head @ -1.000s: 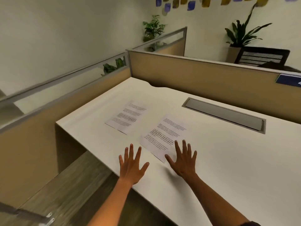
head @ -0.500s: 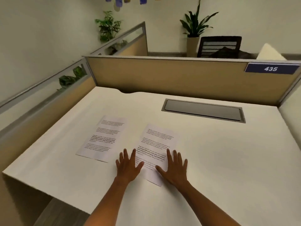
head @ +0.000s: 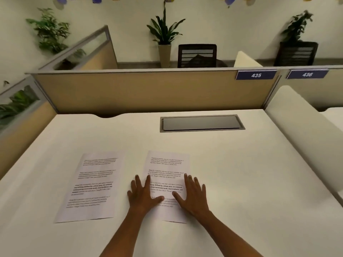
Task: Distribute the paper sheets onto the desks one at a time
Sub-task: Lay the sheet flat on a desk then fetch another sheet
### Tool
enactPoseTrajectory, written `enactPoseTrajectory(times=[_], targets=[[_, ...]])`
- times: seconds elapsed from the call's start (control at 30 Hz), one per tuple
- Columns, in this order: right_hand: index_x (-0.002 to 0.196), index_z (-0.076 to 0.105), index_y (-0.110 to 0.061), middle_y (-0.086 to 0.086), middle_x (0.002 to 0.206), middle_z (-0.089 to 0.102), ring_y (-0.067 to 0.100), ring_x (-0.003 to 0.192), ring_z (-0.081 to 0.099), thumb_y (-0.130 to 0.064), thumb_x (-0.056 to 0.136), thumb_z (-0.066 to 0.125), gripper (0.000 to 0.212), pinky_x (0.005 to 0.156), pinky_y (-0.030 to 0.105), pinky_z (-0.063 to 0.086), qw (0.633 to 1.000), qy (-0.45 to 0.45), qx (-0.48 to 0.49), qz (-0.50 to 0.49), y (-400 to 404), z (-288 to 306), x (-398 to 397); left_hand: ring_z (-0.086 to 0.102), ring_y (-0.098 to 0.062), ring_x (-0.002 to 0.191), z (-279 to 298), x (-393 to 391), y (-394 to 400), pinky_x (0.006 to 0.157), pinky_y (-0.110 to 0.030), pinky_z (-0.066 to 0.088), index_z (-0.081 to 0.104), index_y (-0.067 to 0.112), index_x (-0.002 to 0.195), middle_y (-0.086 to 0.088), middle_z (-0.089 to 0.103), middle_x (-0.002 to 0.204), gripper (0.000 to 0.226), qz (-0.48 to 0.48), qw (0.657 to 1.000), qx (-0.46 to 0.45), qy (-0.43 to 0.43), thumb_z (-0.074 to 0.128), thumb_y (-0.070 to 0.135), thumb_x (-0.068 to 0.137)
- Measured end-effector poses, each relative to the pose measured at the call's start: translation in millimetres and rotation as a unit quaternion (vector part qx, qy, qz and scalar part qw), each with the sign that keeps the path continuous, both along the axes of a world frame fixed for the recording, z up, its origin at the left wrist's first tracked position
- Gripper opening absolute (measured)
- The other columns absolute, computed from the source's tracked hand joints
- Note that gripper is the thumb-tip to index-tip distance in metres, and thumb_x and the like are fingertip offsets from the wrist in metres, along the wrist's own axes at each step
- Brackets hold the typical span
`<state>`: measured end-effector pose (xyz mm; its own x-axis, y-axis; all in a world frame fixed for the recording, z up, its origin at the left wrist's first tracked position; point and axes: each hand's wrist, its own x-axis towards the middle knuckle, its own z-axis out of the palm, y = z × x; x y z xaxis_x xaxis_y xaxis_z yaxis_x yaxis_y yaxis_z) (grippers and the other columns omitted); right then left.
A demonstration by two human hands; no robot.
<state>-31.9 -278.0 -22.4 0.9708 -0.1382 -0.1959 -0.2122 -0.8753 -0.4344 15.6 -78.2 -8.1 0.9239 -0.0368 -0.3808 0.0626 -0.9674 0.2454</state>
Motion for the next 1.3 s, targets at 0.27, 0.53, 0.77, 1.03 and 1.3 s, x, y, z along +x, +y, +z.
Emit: enactPoseTrajectory(times=[0.27,0.53,0.77,1.03,1.3], targets=[[0.155,-0.001,-0.024,0.000,0.163,0.015,0.023,0.151,0.010,-0.090,0.061,0.005,0.115,0.121,0.048,0.008,0.998,0.014,0.050,-0.040,19,12,11,-0.016,-0.033,0.148,-7,8,2,0.116,-0.060,0.004,0.005,0.038,0.152,-0.008,-0.021,0.161,0.097,-0.089,0.996,0.011,-0.004,0.050,0.076,0.075],[0.154,-0.004,-0.026,-0.001,0.163,0.016,0.018,0.150,0.014,-0.083,0.078,0.032,0.102,0.123,0.047,0.001,0.971,0.043,0.229,-0.058,43,27,17,-0.014,-0.035,0.148,-8,10,3,0.116,-0.060,0.004,0.005,0.035,0.153,-0.008,-0.019,0.162,0.096,-0.106,0.994,0.008,-0.007,0.046,0.077,0.077],[0.153,0.012,-0.035,-0.003,0.154,0.040,0.021,0.138,0.044,-0.063,0.083,0.060,0.090,0.113,0.038,0.035,0.926,0.004,0.364,-0.105,58,47,22,-0.012,-0.035,0.148,-10,7,7,0.117,-0.059,0.005,0.006,0.035,0.153,-0.007,-0.015,0.162,0.096,-0.113,0.993,-0.007,-0.031,0.043,0.080,0.076],[0.144,0.037,-0.016,0.012,0.126,0.064,0.027,0.104,0.068,-0.016,0.085,0.071,0.069,0.090,0.039,0.057,0.901,-0.056,0.349,-0.251,37,54,17,-0.008,-0.034,0.149,-13,10,12,0.116,-0.059,0.005,0.015,0.033,0.152,-0.007,-0.010,0.163,0.093,-0.133,0.990,-0.023,-0.030,0.046,0.078,0.076],[0.089,0.061,-0.013,0.007,0.092,0.069,0.017,0.074,0.060,-0.016,0.092,0.054,0.008,0.059,0.021,0.041,0.931,-0.106,0.194,-0.292,10,60,-14,0.028,-0.028,0.144,-4,4,0,0.115,-0.043,0.028,0.044,0.018,0.141,-0.010,0.031,0.157,0.069,-0.103,0.959,-0.233,-0.123,0.065,0.050,0.084]])
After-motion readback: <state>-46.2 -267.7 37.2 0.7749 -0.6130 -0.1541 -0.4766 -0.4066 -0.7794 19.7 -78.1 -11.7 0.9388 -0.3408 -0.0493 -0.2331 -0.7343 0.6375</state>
